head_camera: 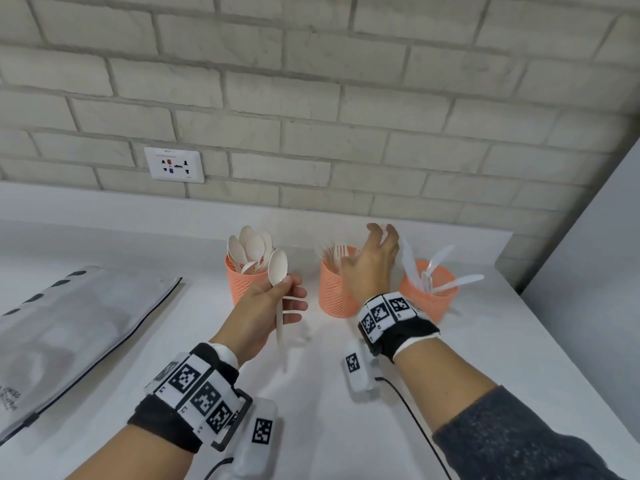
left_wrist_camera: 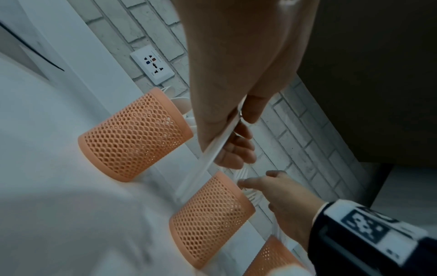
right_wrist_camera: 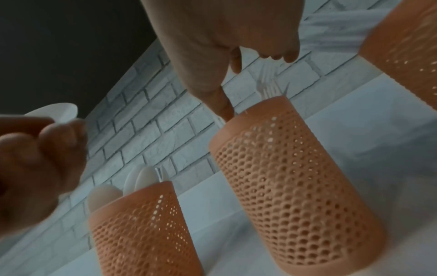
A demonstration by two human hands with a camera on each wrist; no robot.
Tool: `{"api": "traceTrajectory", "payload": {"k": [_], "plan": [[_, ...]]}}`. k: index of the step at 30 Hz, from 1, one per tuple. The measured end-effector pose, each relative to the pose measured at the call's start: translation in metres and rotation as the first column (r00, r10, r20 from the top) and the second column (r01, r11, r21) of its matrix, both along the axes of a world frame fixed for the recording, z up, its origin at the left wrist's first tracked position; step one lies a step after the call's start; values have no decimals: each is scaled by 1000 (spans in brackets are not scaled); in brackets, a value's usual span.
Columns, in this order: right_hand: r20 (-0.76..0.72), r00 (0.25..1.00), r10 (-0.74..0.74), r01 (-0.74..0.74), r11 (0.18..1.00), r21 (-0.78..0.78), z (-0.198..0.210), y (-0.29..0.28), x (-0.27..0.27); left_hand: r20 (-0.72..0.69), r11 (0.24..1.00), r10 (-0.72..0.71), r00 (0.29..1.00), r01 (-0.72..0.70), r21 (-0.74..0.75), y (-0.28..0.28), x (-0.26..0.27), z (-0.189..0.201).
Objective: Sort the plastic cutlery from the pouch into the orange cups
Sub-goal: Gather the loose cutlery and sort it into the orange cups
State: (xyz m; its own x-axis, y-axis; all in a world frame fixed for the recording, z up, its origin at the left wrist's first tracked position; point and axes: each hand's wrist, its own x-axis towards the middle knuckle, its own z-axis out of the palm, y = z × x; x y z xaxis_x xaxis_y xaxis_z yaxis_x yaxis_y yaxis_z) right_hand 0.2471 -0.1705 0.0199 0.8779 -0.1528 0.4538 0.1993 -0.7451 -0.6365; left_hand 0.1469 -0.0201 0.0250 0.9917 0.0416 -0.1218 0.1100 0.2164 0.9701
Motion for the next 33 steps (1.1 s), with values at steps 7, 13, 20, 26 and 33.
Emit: {"api": "traceTrajectory", "payload": {"k": [7,13,20,26,33], "plan": [[-248,968,35,73,908,414,9,-1,29,-7,1000,-13,1000,13,-8,-1,0,-1],[-67,953,297,-254,896,364,7,-3,27,-18,1000,2,1000,-2,-5,5,2,-4],[-79,964,254,-237,955,179,15,-6,26,-27,1000,-18,999,18,11,4,2,-3],[-78,982,171,-156,974,167,28,-10,32,-20,1000,-30,999,30,7,3,1,-1],[263,943,206,-253,954,159,45,-13,13,-22,1000,-25,999,25,1,7,-1,-1]]}}
